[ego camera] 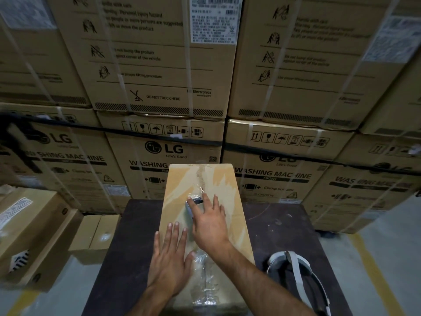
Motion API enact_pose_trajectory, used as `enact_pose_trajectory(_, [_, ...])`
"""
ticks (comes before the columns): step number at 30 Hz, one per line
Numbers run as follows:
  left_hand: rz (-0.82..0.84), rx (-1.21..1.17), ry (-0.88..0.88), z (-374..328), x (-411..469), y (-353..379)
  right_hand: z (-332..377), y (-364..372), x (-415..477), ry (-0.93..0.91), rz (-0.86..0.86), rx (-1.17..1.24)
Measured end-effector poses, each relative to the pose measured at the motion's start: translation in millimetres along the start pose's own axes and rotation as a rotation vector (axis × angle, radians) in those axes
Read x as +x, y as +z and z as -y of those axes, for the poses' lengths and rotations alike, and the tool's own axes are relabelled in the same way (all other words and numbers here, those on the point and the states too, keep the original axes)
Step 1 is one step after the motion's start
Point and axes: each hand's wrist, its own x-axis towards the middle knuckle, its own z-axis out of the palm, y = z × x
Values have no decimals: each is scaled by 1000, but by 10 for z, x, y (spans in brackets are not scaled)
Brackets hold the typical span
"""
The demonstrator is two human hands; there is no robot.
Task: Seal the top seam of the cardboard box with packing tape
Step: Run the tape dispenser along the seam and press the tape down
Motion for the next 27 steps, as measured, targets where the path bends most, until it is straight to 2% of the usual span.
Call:
enact_pose_trajectory(4, [8,-9,-3,11,8,23,-203,-311,-26,17,-90,7])
enact_pose_trajectory(8, [0,-20,2,19,2,44,-701,-627,20,81,-367,51])
enact_pose_trajectory(10, [0,-14,-8,15,-8,52,-994,-724,48,166,-428,51])
enact_pose_trajectory(15, [4,-11,-20,-1,10,41,-1675,-532,91,329,-365,23])
enact_pose_trajectory(20, [50,-13,-50,-30,4,-29,-2142,162,37,416,-157,38])
enact_pose_trajectory(27, [74,-13,-50,-72,14,-116,-2279,812,-195,441,94,57])
